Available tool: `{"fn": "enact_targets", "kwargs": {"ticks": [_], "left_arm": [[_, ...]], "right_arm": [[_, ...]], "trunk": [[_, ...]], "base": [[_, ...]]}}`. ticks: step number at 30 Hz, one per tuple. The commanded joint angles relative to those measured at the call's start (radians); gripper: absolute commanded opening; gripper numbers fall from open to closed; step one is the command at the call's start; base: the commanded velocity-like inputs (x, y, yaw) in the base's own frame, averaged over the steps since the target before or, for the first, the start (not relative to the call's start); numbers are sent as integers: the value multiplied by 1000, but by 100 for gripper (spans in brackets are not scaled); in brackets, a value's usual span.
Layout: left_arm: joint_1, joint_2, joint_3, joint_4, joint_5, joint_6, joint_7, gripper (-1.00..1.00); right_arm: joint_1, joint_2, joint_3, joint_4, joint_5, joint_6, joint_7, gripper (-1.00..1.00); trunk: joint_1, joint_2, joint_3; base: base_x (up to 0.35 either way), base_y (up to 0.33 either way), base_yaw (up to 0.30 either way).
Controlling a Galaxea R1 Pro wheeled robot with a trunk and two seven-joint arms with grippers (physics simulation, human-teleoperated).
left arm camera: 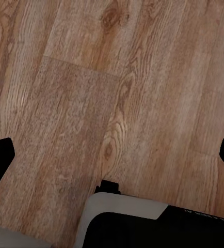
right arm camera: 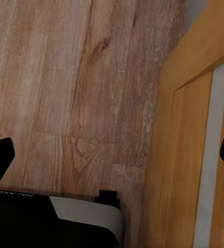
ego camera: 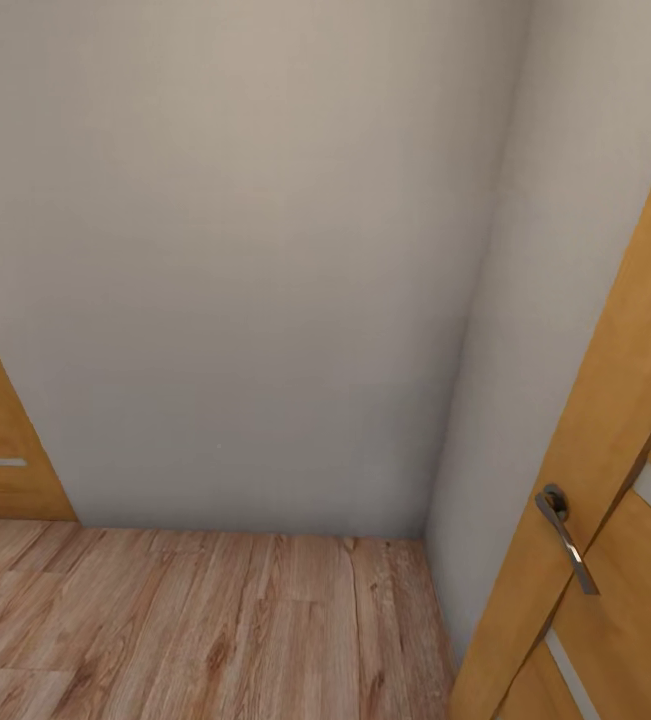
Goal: Move the two storage containers from the living room to the garage. In the garage, place one container on the floor and stack the other container on top of it (either order is fine).
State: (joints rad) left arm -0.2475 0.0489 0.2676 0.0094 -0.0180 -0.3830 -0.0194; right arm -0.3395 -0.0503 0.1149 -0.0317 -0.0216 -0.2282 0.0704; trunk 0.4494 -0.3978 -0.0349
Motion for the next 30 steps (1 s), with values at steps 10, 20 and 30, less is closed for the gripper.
{"fn": "enact_targets", "kwargs": {"ticks": [10,20,30], "left_arm": [[-1,0,5,1,-2,-3,-2,100],[-1,0,5,1,-2,-3,-2,100],[-1,1,5,1,-2,-3,-2,100]], "right_arm": [[-1,0,6,1,-2,-3,2,100],[-1,0,7,1,-2,-3,2,100],[-1,0,8,1,-1,-3,2,100]], "trunk": [[1,-2,-2],[1,-2,-2],[1,-2,-2]], "base": [[84,0,0],[314,0,0],[324,0,0]]}}
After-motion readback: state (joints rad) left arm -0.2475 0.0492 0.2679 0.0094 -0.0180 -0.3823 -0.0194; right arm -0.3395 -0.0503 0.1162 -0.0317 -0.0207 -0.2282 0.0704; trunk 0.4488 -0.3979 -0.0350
